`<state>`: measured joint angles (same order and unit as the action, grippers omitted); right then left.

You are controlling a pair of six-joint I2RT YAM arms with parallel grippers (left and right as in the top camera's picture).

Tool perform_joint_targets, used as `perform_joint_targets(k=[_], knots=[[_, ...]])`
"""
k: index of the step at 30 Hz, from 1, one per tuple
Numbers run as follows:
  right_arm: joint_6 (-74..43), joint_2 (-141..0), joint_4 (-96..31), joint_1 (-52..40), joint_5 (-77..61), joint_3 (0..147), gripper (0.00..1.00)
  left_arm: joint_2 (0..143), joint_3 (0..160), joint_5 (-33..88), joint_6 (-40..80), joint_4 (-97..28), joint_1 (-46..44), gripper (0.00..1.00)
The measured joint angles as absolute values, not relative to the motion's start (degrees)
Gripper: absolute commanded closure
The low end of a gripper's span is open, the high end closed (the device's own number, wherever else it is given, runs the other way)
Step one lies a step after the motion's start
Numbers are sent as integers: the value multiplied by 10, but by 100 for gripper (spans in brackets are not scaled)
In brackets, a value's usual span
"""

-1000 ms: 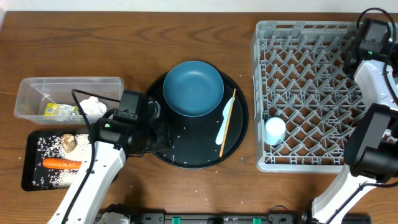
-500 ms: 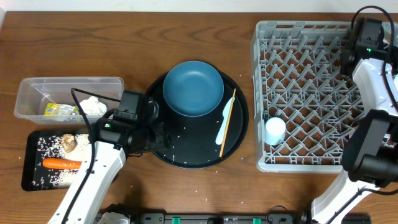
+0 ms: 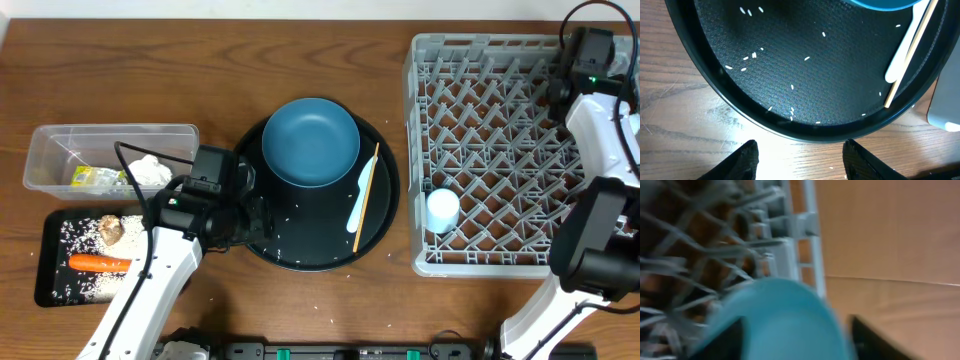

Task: Sort waste into correct bins and load items into the dishwasher rack
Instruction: 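Lower the light-blue bowl into the rack's far right and release, then move the right gripper left to the blue plate's rim and grasp it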

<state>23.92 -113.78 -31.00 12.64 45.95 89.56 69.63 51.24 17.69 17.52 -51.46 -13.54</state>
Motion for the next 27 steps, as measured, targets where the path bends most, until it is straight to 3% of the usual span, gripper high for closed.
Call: perform_joint_targets(k=[4, 17, 27], knots=[[227, -1143, -305, 118, 431, 891, 1, 696, 512, 176, 175, -515, -135, 44], [182, -1143, -313, 56, 285, 908, 1, 696, 512, 176, 175, -517, -135, 44], [93, -1129, -473, 53, 138, 1030, 2, 696, 512, 176, 175, -493, -135, 44]])
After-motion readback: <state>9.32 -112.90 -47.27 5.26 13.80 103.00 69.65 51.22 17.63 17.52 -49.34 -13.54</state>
